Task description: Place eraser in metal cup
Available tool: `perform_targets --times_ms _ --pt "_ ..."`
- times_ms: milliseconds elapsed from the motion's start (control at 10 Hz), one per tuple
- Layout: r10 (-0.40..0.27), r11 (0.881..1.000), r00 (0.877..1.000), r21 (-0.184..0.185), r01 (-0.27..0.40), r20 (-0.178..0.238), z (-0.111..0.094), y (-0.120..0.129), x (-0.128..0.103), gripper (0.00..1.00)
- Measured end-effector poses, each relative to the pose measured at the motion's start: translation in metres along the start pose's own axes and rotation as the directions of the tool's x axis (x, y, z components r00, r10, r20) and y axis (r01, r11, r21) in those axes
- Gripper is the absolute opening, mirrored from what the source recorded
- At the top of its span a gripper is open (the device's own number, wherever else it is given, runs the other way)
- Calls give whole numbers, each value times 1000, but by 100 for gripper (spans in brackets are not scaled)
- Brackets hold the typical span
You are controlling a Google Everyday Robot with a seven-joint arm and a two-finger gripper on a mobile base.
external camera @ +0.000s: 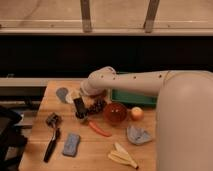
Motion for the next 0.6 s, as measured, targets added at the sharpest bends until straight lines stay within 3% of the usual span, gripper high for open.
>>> perform_targets --times_ms 600 --pt "6 1000 1000 2 -6 2 -2 0 3 68"
